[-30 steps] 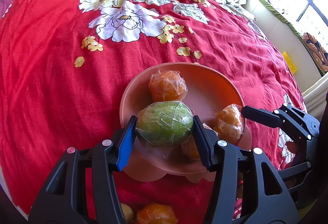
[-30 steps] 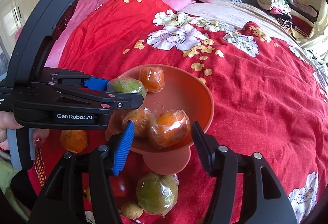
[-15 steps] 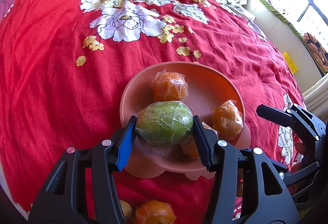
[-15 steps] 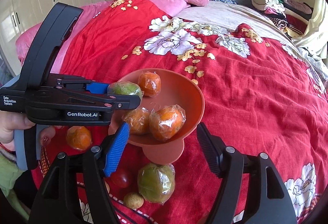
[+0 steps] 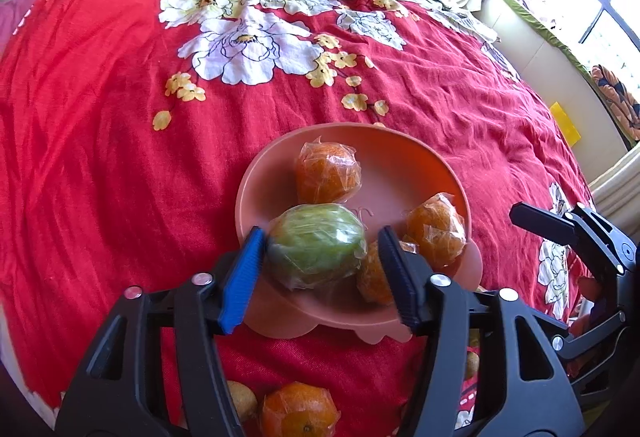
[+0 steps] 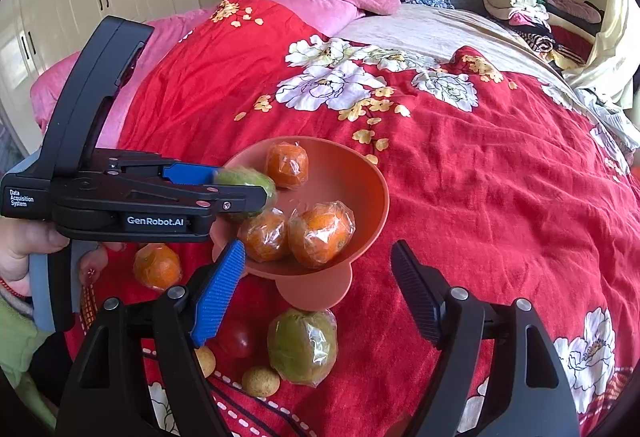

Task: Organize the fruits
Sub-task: 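Lower the green mango into the pink bowl with the left tool, then open the left tool off the green mango and lift both tools from the bowl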

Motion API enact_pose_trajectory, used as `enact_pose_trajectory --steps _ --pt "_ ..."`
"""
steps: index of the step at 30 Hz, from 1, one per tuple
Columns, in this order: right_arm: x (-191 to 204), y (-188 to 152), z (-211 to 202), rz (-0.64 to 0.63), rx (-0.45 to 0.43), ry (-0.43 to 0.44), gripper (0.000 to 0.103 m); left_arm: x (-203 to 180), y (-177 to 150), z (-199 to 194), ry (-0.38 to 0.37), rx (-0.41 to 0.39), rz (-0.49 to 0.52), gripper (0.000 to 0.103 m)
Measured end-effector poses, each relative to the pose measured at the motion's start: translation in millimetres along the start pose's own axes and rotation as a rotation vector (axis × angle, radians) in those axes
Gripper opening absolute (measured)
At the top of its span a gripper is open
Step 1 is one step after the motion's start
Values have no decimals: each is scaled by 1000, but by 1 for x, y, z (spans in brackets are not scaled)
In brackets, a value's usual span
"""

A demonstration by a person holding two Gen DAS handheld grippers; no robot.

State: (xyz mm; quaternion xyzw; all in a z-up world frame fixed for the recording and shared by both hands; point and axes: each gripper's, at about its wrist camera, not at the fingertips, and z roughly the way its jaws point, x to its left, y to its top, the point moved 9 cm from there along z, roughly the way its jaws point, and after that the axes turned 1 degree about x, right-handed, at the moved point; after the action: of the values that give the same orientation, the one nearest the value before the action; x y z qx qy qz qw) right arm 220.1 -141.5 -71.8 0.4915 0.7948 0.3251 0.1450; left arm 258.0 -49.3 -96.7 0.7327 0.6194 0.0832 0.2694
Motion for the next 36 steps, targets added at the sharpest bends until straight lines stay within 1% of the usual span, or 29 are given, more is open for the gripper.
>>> enact_pose_trajectory --steps 6,9,13,14,16,17,18,24,28,36 --pt "-3 1 -6 11 -12 -7 77 2 1 -11 3 -16 -4 54" --pt "-5 2 -12 16 -23 -12 78 2 3 -17 7 -29 -6 59" --pt "-8 4 -18 26 -35 -16 80 1 4 -27 6 -49 -11 66" --pt "-9 5 -20 28 -40 -18 81 1 5 -30 7 -53 -13 71" --pt "-10 6 -22 32 -44 -20 83 1 5 -35 7 -63 -14 76" --pt "-10 6 -23 32 -48 -20 83 2 5 -38 11 -69 -17 81" --pt "-10 7 -24 32 -49 -21 83 2 6 -40 13 -73 -19 84" --pt "-9 8 -28 35 -60 -27 88 1 7 -55 18 -99 -23 93" --pt "-9 9 -33 36 -69 -30 92 1 8 -66 19 -121 -25 93" --pt "-9 10 -42 43 -82 -37 93 4 7 -84 25 -152 -32 93"
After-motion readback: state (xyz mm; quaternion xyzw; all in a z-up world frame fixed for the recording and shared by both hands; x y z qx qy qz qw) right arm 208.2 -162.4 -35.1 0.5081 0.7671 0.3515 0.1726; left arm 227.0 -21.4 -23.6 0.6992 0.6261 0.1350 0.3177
